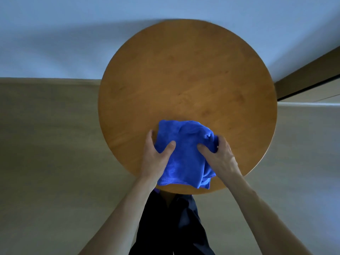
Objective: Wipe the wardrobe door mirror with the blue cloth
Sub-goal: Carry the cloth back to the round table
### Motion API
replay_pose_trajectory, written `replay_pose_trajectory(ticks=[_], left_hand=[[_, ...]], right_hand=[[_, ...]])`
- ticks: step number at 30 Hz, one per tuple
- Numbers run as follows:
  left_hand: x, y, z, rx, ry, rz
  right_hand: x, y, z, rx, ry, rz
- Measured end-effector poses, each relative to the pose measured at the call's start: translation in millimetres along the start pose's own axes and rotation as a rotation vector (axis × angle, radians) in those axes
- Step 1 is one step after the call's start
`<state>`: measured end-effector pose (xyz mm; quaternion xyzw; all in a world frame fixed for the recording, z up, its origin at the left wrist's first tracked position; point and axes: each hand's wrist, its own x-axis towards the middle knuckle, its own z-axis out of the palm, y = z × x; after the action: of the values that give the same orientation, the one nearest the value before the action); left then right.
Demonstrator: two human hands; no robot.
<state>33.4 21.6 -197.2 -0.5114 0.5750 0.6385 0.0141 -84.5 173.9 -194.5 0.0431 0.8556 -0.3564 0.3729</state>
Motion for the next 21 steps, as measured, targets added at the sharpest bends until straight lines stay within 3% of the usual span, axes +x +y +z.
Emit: replay_pose_trajectory(ticks=[9, 13, 17, 19, 21], left_hand=[[33, -3, 9, 0.051, 0.089, -0.048], [35, -4, 10, 0.07, 0.129, -0.055], [31, 2, 10, 0.407, 0.18, 0.18], [33, 10, 10, 0.539, 0.12, 0.339], [39, 16, 11, 0.601, 0.046, 0.379]], right_hand=[[28, -9, 7, -0.111, 0.145, -0.253], [44, -10, -5, -0.071, 0.096, -0.223], [49, -6, -14, -0.105, -0.003, -0.25], [48, -5, -15, -0.16, -0.06, -0.296], [46, -8, -14, -0.174, -0.118, -0.288]])
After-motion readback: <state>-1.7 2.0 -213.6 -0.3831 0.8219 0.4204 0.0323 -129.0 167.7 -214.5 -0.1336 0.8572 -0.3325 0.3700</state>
